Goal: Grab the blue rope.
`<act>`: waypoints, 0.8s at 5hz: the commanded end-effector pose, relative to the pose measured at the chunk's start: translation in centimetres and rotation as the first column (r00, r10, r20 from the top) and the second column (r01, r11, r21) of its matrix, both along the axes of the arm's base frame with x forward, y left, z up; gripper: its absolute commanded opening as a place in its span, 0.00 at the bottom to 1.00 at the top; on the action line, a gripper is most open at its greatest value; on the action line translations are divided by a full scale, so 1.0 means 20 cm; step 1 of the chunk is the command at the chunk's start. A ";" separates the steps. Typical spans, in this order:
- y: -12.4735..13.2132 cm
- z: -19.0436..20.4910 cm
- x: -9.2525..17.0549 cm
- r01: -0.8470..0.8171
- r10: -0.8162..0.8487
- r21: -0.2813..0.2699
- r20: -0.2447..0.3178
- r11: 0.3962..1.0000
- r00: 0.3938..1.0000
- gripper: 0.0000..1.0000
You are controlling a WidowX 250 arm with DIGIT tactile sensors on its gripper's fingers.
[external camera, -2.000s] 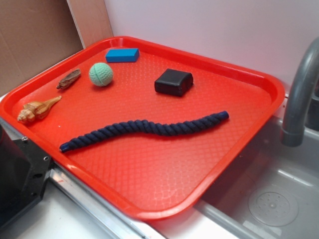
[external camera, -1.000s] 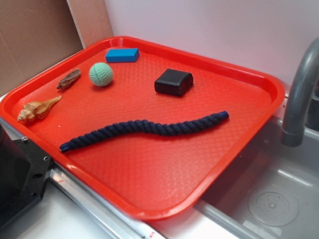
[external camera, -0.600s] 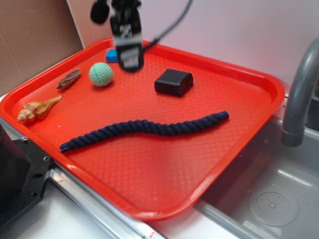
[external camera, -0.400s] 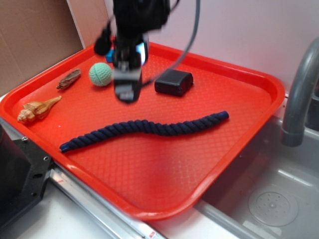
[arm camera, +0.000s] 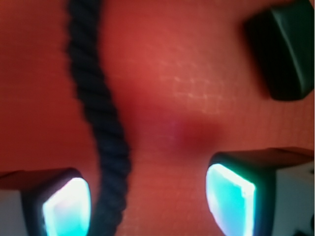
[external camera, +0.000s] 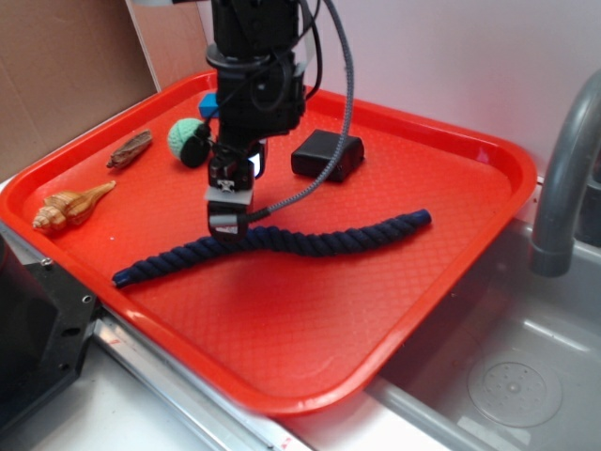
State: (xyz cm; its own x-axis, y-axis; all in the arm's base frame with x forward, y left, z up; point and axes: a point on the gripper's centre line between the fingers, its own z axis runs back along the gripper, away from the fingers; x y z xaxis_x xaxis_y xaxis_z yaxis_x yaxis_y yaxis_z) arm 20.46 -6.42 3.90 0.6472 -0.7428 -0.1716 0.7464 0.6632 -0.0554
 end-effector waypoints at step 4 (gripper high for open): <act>0.07 -0.17 -0.16 -0.020 0.025 0.089 -0.056 0.996 0.998 1.00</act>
State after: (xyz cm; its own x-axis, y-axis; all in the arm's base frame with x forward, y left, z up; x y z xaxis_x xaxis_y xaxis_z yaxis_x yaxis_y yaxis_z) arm 18.99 -5.31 0.95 0.6422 -0.7182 -0.2679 0.7399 0.6721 -0.0281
